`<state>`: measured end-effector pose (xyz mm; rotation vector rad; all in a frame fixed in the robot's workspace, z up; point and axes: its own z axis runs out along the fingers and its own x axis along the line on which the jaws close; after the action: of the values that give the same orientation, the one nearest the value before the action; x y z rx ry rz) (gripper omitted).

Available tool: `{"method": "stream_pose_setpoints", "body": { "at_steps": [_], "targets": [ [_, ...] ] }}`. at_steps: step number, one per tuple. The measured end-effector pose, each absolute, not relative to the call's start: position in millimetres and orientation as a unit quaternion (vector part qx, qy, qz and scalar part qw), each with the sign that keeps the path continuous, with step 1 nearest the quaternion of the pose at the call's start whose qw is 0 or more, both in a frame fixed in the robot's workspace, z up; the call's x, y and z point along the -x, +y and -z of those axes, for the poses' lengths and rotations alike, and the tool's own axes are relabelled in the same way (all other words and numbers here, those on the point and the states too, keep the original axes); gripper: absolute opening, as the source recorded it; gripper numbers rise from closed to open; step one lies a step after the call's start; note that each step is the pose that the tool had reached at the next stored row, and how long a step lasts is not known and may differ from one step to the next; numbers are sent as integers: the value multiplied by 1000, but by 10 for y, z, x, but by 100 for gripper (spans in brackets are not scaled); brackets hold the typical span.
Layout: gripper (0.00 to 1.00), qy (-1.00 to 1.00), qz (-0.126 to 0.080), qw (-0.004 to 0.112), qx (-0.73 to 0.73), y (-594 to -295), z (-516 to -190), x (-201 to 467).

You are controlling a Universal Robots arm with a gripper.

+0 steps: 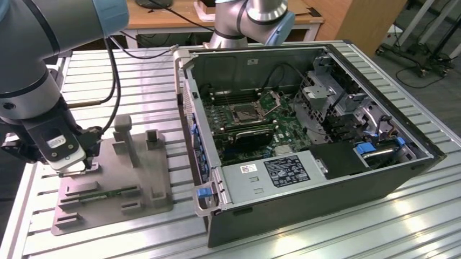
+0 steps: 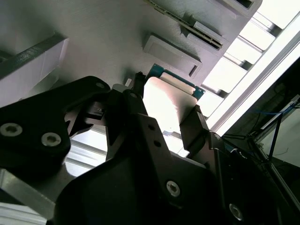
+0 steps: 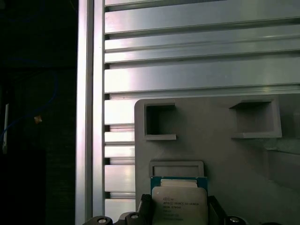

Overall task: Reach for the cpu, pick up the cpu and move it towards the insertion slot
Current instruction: 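Pick up the cpu and move it towards the insertion slot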

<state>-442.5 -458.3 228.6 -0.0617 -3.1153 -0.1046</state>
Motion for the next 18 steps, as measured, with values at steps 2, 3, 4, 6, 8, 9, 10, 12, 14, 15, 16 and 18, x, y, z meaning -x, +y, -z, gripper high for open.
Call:
{"method": "stream_pose_setpoints", "body": {
  "at_steps": [2,3,4,6,8,9,10,12,14,15,16,18],
  "targets": [
    [54,-999,34,12,20,-4583,-2289,4426],
    [54,-999,34,12,20,-4583,-2292,4425],
    [54,-999,34,12,20,-4583,-2295,4426],
    [54,-999,34,12,20,-4583,-2306,4426],
    [54,-999,34,12,20,-4583,-2324,4426],
    [54,-999,34,12,20,-4583,-2334,4426],
    [54,-999,34,12,20,-4583,-2343,4426],
    [54,-999,34,12,20,-4583,-2361,4425],
    [54,-999,34,12,20,-4583,-2380,4425],
    [54,-999,34,12,20,-4583,-2388,4425],
    [54,-999,34,12,20,-4583,-2397,4425],
    [54,-999,34,12,20,-4583,-2410,4425]
  ]
}}
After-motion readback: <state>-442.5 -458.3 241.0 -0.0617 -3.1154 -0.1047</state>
